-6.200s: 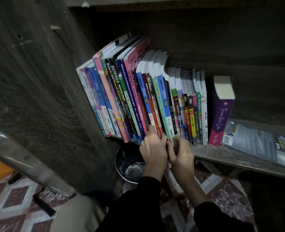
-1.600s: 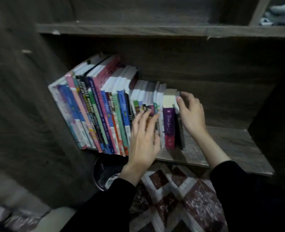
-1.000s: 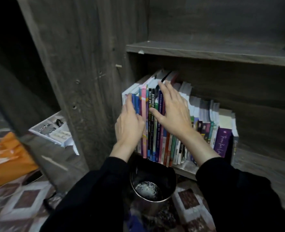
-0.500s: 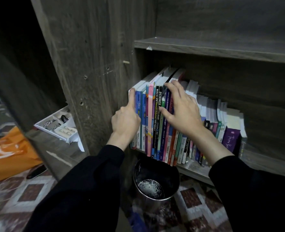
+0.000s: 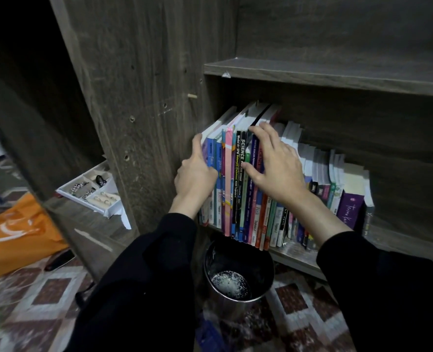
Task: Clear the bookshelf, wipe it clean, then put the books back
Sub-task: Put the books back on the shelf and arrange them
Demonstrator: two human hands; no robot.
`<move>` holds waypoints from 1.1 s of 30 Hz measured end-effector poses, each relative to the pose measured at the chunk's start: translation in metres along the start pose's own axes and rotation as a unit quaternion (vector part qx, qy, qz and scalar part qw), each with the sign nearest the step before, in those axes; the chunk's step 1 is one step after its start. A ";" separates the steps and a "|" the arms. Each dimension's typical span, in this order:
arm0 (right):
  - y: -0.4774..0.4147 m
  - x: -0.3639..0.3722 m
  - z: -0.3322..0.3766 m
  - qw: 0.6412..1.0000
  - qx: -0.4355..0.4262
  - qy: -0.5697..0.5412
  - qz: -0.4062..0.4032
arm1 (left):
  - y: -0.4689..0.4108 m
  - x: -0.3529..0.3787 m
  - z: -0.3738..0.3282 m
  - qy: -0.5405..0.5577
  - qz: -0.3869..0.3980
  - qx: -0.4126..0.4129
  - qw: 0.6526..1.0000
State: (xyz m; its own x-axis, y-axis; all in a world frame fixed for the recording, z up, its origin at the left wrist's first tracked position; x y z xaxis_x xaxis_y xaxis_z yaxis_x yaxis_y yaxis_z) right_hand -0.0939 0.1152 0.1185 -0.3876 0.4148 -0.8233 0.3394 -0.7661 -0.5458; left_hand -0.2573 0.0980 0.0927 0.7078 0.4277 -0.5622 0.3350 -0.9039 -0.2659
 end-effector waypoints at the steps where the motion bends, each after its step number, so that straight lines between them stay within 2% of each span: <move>1: 0.000 0.000 0.000 1.000 0.000 -0.001 0.002 | 0.001 0.000 -0.002 -0.025 -0.013 0.010 1.000; 5: 0.001 0.000 0.000 1.000 -0.002 -0.007 0.011 | 0.015 -0.004 0.000 -0.071 -0.061 0.037 0.995; 11: 0.001 -0.001 0.000 1.000 -0.004 -0.010 0.007 | 0.029 -0.010 0.002 -0.125 -0.068 0.045 0.989; 15: 0.001 0.000 -0.001 1.000 -0.006 -0.008 0.002 | 0.044 -0.015 -0.015 -0.137 -0.135 0.136 0.972; 18: 0.001 0.000 -0.001 1.000 -0.006 -0.010 -0.002 | 0.032 -0.009 -0.012 -0.174 -0.077 0.114 0.975; 21: 0.001 0.000 0.000 1.000 -0.010 -0.013 -0.001 | 0.024 -0.008 -0.007 -0.146 -0.026 0.100 0.984; 29: 0.003 -0.003 -0.001 0.999 -0.018 -0.027 -0.001 | 0.046 -0.020 -0.013 -0.102 -0.044 0.123 0.986; 33: 0.003 -0.004 -0.001 1.000 -0.017 -0.027 -0.002 | 0.079 -0.022 -0.004 -0.150 -0.094 0.123 0.976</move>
State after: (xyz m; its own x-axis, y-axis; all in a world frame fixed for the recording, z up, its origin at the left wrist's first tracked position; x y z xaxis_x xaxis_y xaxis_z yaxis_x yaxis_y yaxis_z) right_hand -0.0909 0.1115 0.1196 -0.4336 0.3901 -0.8123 0.3660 -0.7474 -0.5544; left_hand -0.2442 0.0166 0.0872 0.4211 0.6001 -0.6801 0.2560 -0.7980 -0.5456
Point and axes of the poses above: each hand's wrist, its own y-axis away from the middle knuckle, its own x-axis out of the palm, z = x × y, the point moved 5 cm from there along -y, towards the middle knuckle, and after that the axes turned 4 degrees about y, right-handed, at the moved point
